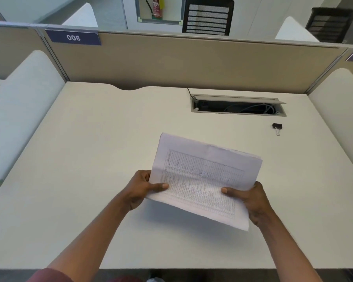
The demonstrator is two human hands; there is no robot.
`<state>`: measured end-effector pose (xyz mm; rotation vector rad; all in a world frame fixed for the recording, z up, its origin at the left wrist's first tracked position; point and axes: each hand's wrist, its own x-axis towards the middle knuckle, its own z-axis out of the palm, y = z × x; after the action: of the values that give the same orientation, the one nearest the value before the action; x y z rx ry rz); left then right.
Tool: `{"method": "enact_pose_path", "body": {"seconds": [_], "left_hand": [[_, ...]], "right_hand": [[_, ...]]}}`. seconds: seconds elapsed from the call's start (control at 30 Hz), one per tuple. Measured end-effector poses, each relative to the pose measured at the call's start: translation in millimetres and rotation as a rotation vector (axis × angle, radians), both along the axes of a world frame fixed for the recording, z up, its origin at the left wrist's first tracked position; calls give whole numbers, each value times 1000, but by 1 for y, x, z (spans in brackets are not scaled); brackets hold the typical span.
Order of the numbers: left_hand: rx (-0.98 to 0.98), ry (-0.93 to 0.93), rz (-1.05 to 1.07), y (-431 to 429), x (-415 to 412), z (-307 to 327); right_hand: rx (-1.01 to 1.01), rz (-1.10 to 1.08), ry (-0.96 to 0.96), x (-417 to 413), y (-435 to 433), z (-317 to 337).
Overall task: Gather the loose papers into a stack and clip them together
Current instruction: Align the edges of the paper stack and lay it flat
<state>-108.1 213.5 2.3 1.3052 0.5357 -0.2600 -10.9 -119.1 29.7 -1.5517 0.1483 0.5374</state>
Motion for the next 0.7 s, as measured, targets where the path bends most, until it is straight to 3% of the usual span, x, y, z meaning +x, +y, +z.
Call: {"method": "enact_pose_path", "body": {"seconds": [0.23, 0.5, 0.7], "left_hand": [[-490, 121, 614, -35, 0, 14], [-644, 110, 556, -115, -7, 28], [-386, 36, 516, -96, -4, 30]], "right_hand": [[152, -263, 71, -26, 19, -4], [181, -393, 58, -79, 58, -16], [284, -383, 15, -84, 52, -7]]}}
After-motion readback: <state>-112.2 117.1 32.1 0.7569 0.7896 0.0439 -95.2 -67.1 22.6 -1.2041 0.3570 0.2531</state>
